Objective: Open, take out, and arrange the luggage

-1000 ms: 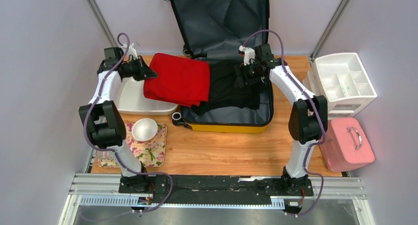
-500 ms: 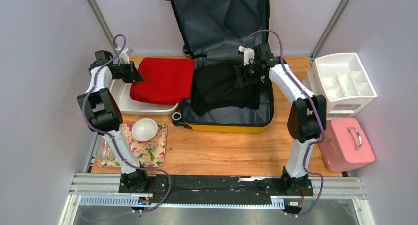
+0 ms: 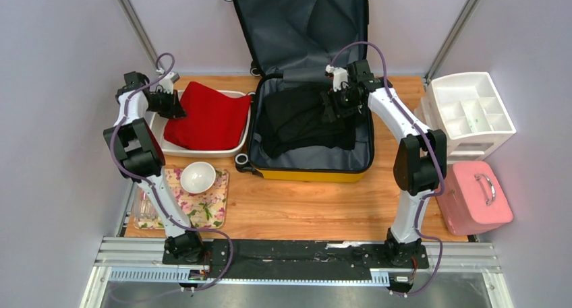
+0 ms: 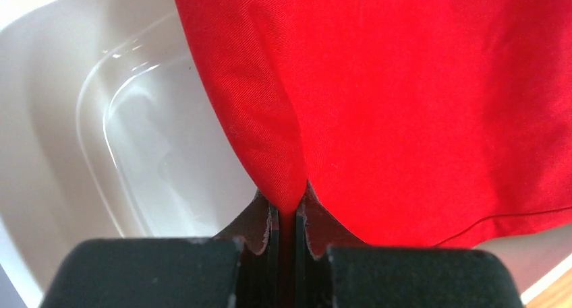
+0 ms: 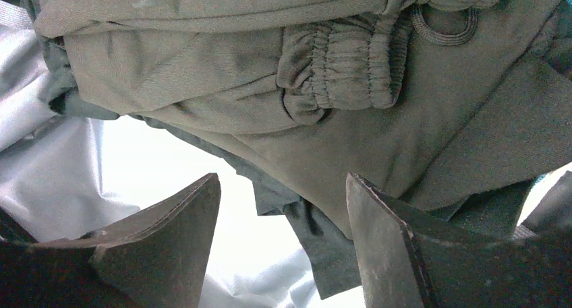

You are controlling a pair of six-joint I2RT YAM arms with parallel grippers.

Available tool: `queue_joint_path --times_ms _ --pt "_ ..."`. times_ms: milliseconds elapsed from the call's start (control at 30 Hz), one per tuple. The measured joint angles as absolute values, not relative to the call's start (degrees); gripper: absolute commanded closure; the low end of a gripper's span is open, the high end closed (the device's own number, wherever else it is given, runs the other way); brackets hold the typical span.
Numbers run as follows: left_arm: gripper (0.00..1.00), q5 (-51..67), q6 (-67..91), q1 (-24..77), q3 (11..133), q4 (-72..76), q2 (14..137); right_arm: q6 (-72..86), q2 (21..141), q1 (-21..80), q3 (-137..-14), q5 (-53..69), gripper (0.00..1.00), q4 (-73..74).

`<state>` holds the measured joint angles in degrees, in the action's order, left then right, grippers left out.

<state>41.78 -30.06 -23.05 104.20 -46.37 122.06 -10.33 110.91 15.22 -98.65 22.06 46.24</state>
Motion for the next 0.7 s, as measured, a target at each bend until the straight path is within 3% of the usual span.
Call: queue_joint_path --times_ms 33,100,167,233,300,533,700 --pt "0.92 41.2 -30.4 -23.1 103.5 -45.7 122.1 -10.3 110.9 15.2 -98.7 22.0 0.28 46.3" --pt "0.66 40.1 -30.8 -23.1 102.2 -44.4 122.0 -10.4 110.9 15.2 -98.7 22.1 0.28 46.4" --pt "0.53 39.0 -31.5 -23.2 101.7 -44.4 122.1 -10.6 110.9 15.2 -98.9 22.1 0.28 46.6" --pt "0.28 37.8 -31.3 -23.2 101.8 -45.1 122.1 -11.1 110.9 15.2 -99.7 22.3 0.28 46.9" --pt "0.19 37.3 -30.9 -23.4 101.8 -45.3 122.0 -12.1 110.9 15.2 -101.1 23.0 0.29 47.0" --pt "0.18 37.9 -25.2 -23.8 101.3 -43.0 116.9 -18.9 110.7 16.6 -105.0 24.3 0.27 45.5" --pt "0.17 41.2 -16.7 -23.6 100.8 -37.9 110.7 -23.4 110.6 23.6 -105.8 20.3 0.25 43.6"
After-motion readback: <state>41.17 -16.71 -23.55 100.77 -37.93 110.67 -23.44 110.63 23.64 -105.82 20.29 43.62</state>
